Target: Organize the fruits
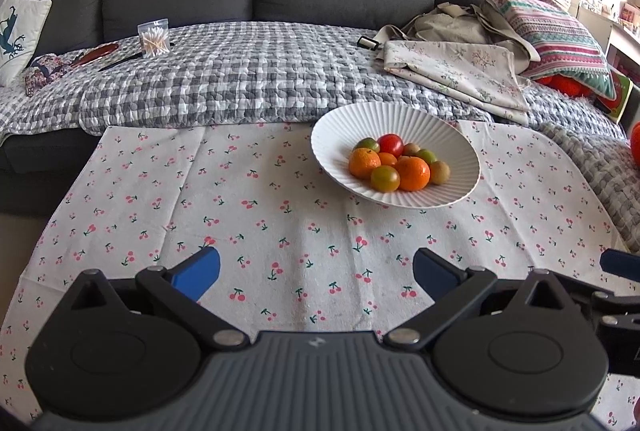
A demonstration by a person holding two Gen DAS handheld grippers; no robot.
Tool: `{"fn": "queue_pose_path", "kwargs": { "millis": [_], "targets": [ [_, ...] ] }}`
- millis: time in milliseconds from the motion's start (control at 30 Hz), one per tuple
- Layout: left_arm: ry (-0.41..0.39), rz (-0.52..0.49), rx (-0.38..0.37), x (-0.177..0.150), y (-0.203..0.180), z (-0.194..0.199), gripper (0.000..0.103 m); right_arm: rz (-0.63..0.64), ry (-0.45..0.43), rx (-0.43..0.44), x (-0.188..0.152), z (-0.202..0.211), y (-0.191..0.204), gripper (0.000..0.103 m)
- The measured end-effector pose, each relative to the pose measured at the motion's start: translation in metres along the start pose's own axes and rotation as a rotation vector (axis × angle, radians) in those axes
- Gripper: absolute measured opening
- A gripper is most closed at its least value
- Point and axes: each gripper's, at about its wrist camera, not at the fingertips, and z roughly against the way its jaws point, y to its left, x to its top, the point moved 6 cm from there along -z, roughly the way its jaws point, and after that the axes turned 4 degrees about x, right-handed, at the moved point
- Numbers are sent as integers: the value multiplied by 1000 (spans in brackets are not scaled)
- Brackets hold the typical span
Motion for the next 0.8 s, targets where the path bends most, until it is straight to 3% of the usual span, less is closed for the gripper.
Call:
{"fn": "queue_pose_path", "kwargs": {
  "millis": [800],
  "targets": [
    [-3,-25,-20,-2,-7,0,102,7,3,-4,-1,-1,1,102]
  ]
}}
